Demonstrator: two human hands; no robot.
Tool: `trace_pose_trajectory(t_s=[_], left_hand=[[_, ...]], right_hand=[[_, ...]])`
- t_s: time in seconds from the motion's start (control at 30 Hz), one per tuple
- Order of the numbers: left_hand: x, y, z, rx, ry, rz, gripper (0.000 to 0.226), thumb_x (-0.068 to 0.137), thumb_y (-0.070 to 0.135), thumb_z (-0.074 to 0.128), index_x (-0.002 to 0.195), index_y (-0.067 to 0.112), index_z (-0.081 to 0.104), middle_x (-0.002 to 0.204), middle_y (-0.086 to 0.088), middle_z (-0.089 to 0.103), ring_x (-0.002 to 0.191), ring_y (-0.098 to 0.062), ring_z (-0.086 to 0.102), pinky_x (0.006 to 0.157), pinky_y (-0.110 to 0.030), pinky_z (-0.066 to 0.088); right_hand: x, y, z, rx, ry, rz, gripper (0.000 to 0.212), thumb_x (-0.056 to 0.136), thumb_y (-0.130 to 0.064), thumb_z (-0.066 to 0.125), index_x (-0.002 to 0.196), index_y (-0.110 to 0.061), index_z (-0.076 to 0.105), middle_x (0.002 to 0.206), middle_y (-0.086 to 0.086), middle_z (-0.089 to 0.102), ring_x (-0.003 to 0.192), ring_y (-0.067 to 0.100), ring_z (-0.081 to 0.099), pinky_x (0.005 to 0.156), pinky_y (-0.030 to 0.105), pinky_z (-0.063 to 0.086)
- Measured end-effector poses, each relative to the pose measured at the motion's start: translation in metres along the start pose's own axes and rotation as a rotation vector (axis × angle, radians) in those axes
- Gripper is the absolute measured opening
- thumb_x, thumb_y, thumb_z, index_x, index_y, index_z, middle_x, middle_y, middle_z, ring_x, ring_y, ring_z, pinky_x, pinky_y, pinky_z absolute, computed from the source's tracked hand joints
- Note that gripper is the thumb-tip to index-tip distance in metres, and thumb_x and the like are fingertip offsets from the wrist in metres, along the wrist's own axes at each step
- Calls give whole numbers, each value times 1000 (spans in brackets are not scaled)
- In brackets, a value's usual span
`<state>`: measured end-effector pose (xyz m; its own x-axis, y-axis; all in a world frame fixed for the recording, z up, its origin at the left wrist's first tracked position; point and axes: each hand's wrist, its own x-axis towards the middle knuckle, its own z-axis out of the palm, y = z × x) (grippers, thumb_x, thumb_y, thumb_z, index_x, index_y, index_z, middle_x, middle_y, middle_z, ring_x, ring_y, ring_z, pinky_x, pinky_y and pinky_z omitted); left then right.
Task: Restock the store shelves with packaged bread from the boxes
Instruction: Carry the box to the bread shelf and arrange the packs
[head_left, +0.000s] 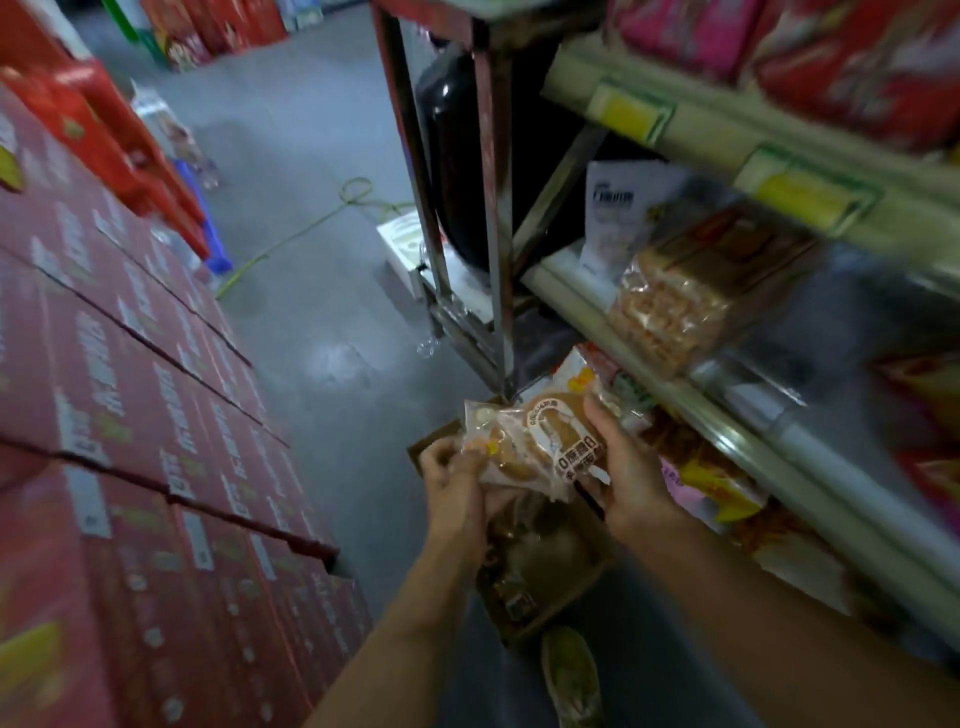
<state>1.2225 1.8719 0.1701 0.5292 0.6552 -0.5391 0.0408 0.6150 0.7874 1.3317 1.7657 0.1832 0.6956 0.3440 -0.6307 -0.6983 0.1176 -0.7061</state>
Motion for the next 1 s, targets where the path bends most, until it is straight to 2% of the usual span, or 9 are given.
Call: trace_pose_trajectory(t_s=[0.1,0.2,0.3,0.43,0.6,0.73,0.87,0.93,1.0], left_hand=[[-34,34,13,-40,-136,3,60,95,0,52,141,39,41,123,-19,61,98,-43,69,76,-56,59],[-77,71,27,-11,-222,19,39,98,4,47,133,18,57,115,-21,69,88,-35,72,64,-41,61],[-118,101,40,29,-285,10,32,102,28,44,119,9,64,102,-19,73,77,-31,72,67,-40,58],[-171,132,64,201,-302,160,47,95,52,51,109,11,70,96,-13,76,84,-30,74,72,-40,60],[-220,168,99,278,-317,338,32,100,35,54,92,10,73,83,-16,73,68,-26,68,54,-27,53],[-257,196,124,357,-450,595,32,102,24,52,79,13,72,70,3,71,77,-16,69,65,-26,57],[-286,213,156,495,-568,764,33,102,26,52,79,14,72,76,3,71,75,-11,67,68,-29,55],[-304,220,174,488,-581,722,30,101,31,53,90,14,75,89,-3,75,88,-21,71,79,-43,58],[-323,224,193,466,-589,653,29,99,35,55,90,18,77,91,-6,76,90,-26,71,82,-45,57]], right_hand=[[-46,-25,12,16,-35,-35,57,65,-45,82,110,-14,69,100,6,75,95,24,72,89,43,56],[-95,-52,22,31,-38,-95,40,72,-36,81,101,-11,69,96,9,76,84,23,73,70,35,59],[-139,-79,25,78,-48,-159,38,77,-29,78,108,-9,67,101,10,74,87,23,72,54,27,55],[-192,-108,18,95,-78,-206,57,66,-27,81,116,-5,64,102,15,74,93,30,72,65,40,61],[-256,-152,-7,-7,-170,-314,35,78,-24,75,112,-18,66,88,4,77,73,18,74,64,33,59],[-306,-200,-33,-200,-130,-506,50,67,-37,81,113,-21,69,100,6,75,85,30,71,85,52,52],[-351,-240,-56,-415,-95,-627,22,74,-16,81,95,-11,74,91,4,76,86,21,72,73,34,59],[-370,-255,-67,-416,-63,-661,18,75,-10,79,91,-8,73,80,0,75,70,10,69,55,20,52],[-387,-270,-80,-423,-38,-690,18,74,-16,80,90,-12,73,79,-2,74,65,6,65,50,17,47]])
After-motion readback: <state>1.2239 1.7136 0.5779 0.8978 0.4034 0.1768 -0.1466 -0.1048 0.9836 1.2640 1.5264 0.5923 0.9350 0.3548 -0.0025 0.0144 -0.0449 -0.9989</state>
